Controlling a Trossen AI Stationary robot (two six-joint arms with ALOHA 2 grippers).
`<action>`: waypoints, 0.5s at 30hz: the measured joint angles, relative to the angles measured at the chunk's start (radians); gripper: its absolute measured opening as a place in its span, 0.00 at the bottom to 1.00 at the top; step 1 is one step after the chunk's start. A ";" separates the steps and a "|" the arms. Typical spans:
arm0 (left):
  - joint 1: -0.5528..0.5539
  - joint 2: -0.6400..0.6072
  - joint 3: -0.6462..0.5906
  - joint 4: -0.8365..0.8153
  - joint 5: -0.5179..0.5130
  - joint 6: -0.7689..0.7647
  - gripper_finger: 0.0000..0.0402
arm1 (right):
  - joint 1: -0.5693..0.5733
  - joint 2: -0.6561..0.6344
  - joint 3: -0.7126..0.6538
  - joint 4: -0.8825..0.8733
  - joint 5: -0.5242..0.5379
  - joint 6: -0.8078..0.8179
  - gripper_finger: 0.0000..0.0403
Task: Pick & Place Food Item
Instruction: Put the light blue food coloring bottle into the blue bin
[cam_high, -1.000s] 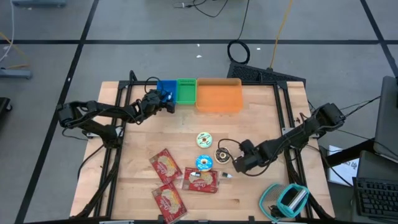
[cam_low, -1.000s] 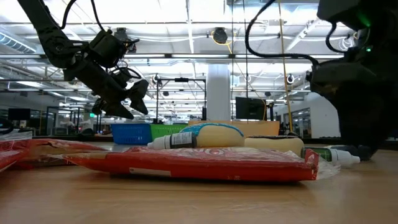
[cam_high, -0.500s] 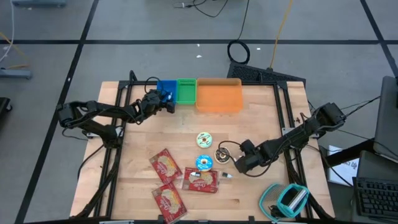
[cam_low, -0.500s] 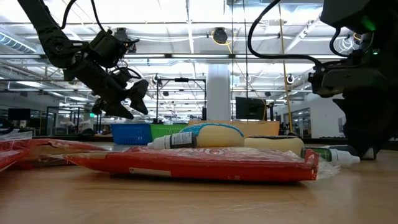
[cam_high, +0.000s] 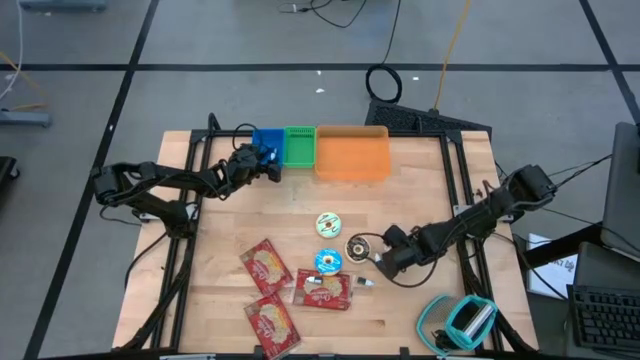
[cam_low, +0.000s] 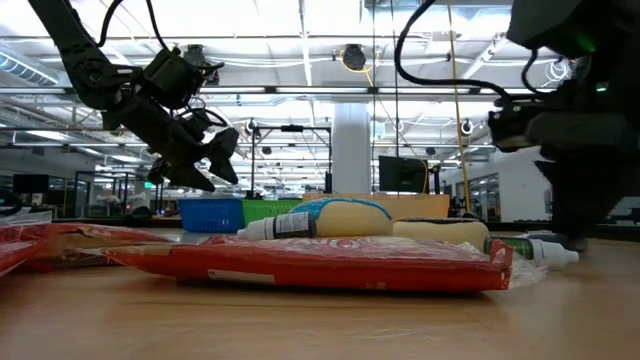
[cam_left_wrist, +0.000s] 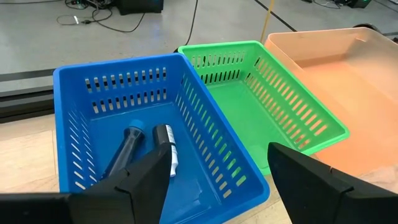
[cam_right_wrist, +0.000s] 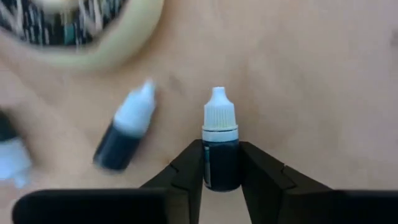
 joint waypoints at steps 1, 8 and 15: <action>0.000 0.000 0.000 0.000 0.000 0.000 0.67 | -0.011 -0.008 0.000 -0.003 0.012 -0.024 0.19; 0.000 0.000 0.000 0.000 0.000 0.000 0.67 | -0.123 -0.114 0.000 -0.029 0.036 -0.225 0.20; 0.000 0.000 0.000 0.002 0.001 -0.005 0.67 | -0.229 -0.232 0.000 0.018 0.141 -0.444 0.20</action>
